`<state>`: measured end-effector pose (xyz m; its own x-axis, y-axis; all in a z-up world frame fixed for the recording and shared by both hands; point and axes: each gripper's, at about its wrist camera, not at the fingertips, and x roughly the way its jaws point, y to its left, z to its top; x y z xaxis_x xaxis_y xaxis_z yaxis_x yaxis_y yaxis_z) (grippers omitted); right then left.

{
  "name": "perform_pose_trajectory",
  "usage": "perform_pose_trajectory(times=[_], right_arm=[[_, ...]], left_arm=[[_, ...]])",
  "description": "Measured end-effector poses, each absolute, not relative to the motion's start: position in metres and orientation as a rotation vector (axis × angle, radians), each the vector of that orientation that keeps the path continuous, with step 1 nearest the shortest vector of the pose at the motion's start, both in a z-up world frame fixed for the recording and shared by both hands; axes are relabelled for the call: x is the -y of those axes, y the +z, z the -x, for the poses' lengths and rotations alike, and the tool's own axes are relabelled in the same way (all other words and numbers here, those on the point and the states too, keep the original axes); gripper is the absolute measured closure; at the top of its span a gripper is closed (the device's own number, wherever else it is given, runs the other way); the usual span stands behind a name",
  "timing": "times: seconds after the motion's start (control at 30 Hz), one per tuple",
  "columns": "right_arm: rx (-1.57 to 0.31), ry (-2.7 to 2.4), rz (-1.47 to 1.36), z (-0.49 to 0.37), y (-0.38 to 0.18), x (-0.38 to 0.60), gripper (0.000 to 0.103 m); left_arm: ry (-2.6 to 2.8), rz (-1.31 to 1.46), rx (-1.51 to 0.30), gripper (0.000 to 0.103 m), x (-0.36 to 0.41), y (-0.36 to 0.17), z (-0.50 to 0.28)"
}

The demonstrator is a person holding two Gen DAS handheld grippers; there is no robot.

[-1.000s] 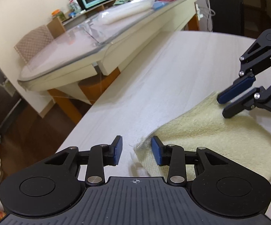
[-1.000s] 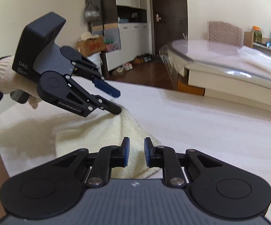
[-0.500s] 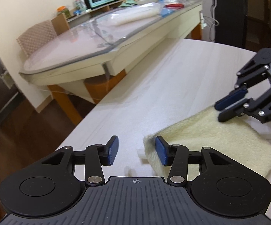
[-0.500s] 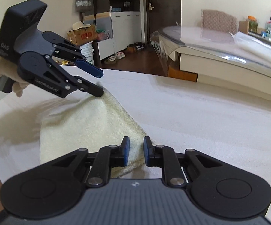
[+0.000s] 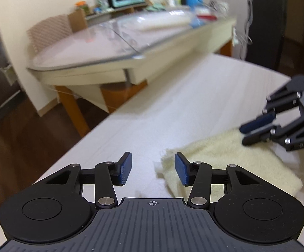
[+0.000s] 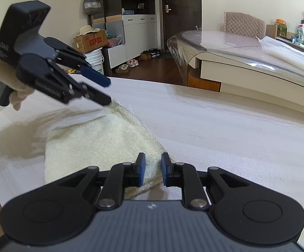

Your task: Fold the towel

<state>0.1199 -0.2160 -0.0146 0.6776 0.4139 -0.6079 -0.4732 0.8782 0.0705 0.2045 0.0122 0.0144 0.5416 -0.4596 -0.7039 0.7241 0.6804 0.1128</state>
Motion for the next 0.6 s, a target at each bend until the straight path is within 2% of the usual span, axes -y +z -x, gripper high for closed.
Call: perform_pose_trajectory(times=[0.03,0.07,0.6], right_arm=[[-0.658,0.498,0.096,-0.120,-0.015,0.216,0.085],[-0.658,0.498,0.095,-0.120,-0.015,0.216,0.085],[-0.653,0.484,0.092,-0.120,-0.017,0.214,0.084]], left_arm=[[-0.729,-0.397,-0.695,0.085,-0.015,0.016,-0.204],[-0.741,-0.393,-0.704,0.088,-0.014,0.014,-0.202],[-0.716,-0.451,-0.735,0.089,0.019,-0.013,-0.209]])
